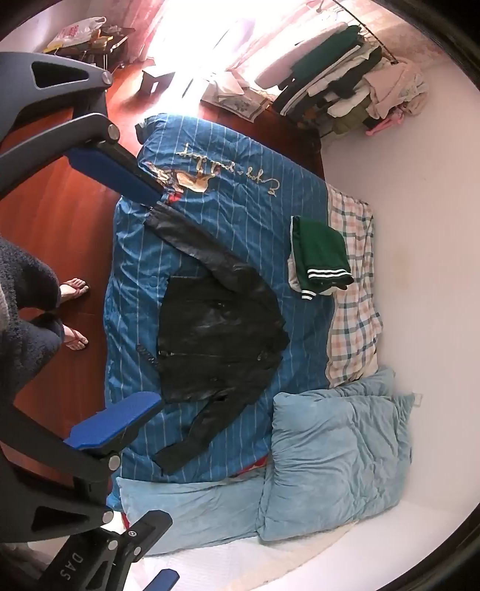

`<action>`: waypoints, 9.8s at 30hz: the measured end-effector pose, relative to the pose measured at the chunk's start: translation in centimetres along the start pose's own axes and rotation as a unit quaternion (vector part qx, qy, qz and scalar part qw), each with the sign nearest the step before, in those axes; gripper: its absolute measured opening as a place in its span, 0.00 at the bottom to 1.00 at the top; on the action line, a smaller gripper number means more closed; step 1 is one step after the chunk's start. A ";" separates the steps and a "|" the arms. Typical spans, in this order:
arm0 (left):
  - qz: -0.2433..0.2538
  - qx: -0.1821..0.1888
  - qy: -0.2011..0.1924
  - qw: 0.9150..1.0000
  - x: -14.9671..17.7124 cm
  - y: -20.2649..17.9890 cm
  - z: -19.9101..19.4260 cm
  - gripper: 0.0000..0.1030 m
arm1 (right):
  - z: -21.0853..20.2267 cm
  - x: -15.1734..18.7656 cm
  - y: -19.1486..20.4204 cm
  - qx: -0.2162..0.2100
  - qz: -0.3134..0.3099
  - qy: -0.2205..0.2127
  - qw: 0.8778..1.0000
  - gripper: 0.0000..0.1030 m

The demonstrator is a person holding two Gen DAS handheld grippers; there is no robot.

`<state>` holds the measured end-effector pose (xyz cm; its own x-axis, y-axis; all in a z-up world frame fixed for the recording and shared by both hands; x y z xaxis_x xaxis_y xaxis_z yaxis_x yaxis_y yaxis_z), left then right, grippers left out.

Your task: Fold large clothes

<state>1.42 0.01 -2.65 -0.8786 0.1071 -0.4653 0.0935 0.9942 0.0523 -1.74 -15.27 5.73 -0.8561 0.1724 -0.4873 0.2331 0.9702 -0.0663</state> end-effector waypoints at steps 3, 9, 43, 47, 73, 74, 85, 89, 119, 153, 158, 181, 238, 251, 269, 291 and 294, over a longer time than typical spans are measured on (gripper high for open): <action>0.000 0.002 -0.001 1.000 0.0 -0.1 0.0 1.00 | 0.0 0.0 0.1 0.001 -0.002 0.002 1.000 1.00; -0.002 0.004 -0.003 1.000 0.0 0.0 0.0 1.00 | -0.1 -0.1 0.3 0.002 -0.002 -0.001 1.000 1.00; -0.004 0.008 -0.006 1.000 -2.0 -0.4 -0.2 1.00 | -0.4 -0.9 0.6 0.003 -0.002 -0.001 1.000 1.00; -0.003 0.008 -0.007 1.000 -2.0 -0.4 -0.2 1.00 | 0.4 -1.2 0.6 0.002 -0.003 0.000 1.000 1.00; -0.003 0.007 -0.008 1.000 -2.2 -0.5 0.2 1.00 | 0.7 -1.4 0.6 0.001 -0.003 0.000 1.000 1.00; -0.003 0.007 -0.009 1.000 -2.3 -0.5 0.2 1.00 | 0.7 -1.3 0.6 0.001 -0.003 0.000 1.000 1.00; -0.002 0.007 -0.010 1.000 -2.6 -0.5 0.1 1.00 | 1.0 -1.3 1.3 0.001 -0.002 -0.001 1.000 1.00; -0.002 0.008 -0.010 1.000 -2.9 -0.6 0.1 1.00 | 1.0 -1.4 1.2 0.000 -0.002 0.000 1.000 1.00; 0.056 -0.109 0.004 0.992 -11.2 -8.6 32.8 1.00 | 42.2 4.8 -21.6 -0.049 0.435 0.098 0.894 0.74; 0.130 -0.129 0.142 0.973 -9.8 -22.1 62.6 1.00 | 68.7 10.2 -39.3 -0.056 0.718 -0.109 0.685 0.06; 0.098 -0.117 0.149 0.977 -10.5 -20.8 62.1 1.00 | 61.9 6.6 -39.9 -0.040 0.706 -0.163 0.688 0.05; -0.047 -0.153 0.173 0.972 -11.4 2.2 65.5 1.00 | 70.3 -14.3 14.6 -0.195 0.144 0.051 0.969 0.05; -0.773 -0.058 0.038 0.631 22.5 27.3 56.6 0.54 | 68.5 0.6 13.4 -0.234 -0.010 0.249 0.940 0.52; -0.662 -0.035 0.004 0.748 16.3 32.4 59.3 0.18 | 72.9 4.2 16.3 -0.015 -0.115 0.287 0.951 0.56; -0.527 -0.114 -0.055 0.840 6.2 33.3 55.4 0.09 | 70.3 1.2 15.8 -0.010 -0.085 0.193 0.978 0.59; -0.083 0.023 -0.078 0.993 -18.3 -4.0 50.0 0.07 | 70.4 -7.6 -0.9 0.019 0.028 0.133 0.991 0.59; -0.055 0.070 -0.045 0.995 -19.2 -10.6 52.1 0.07 | 70.7 -6.7 -6.0 0.040 0.046 0.139 0.988 0.59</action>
<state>41.70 -12.47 -40.32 -0.8425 -0.0088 -0.5386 0.0689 0.9899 -0.1241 35.23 -34.30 -52.20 -0.9210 0.3098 -0.2362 0.3414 0.9338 -0.1066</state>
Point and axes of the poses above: each gripper's, at about its wrist camera, not at the fingertips, and z roughly the way its jaws point, y to its left, x to its underside, the point moved 3 cm from there along z, roughly the way its jaws point, and after that the axes turned 2 degrees about z, right-handed, at the moved point
